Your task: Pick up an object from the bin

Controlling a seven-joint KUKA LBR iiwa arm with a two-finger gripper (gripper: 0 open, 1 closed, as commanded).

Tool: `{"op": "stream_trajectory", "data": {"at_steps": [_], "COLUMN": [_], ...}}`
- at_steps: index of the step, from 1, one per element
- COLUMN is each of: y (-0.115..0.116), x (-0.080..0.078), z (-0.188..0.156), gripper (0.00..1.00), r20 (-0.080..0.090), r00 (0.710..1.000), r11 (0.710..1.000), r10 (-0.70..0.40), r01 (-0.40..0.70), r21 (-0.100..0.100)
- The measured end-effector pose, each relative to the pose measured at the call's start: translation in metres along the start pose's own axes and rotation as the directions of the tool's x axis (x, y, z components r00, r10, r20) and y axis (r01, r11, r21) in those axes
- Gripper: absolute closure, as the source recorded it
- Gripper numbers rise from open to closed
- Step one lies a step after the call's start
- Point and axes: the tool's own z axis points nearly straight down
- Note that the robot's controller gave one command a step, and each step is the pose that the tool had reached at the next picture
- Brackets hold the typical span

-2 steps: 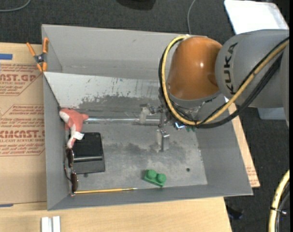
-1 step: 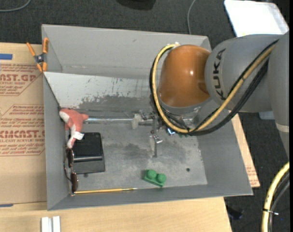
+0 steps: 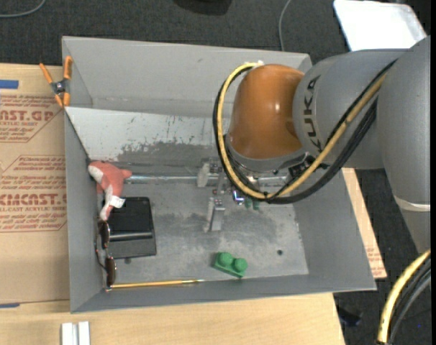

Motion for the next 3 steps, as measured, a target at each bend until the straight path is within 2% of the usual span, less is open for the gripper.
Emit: {"op": "stream_trajectory", "data": {"at_steps": [1,2,3], "y": [-0.006,0.005,0.008], "x": [0.001,0.014,-0.009], "z": [0.048,0.048,0.039], "gripper": [0.00,0.00,0.00], "r20": [0.003,-0.003,0.003], "r00": [0.994,0.989,0.996], "r11": [0.994,0.989,0.996], "r10": [-0.110,-0.150,-0.085], "r01": [0.111,0.150,0.085], "r21": [0.000,-0.001,0.001]}}
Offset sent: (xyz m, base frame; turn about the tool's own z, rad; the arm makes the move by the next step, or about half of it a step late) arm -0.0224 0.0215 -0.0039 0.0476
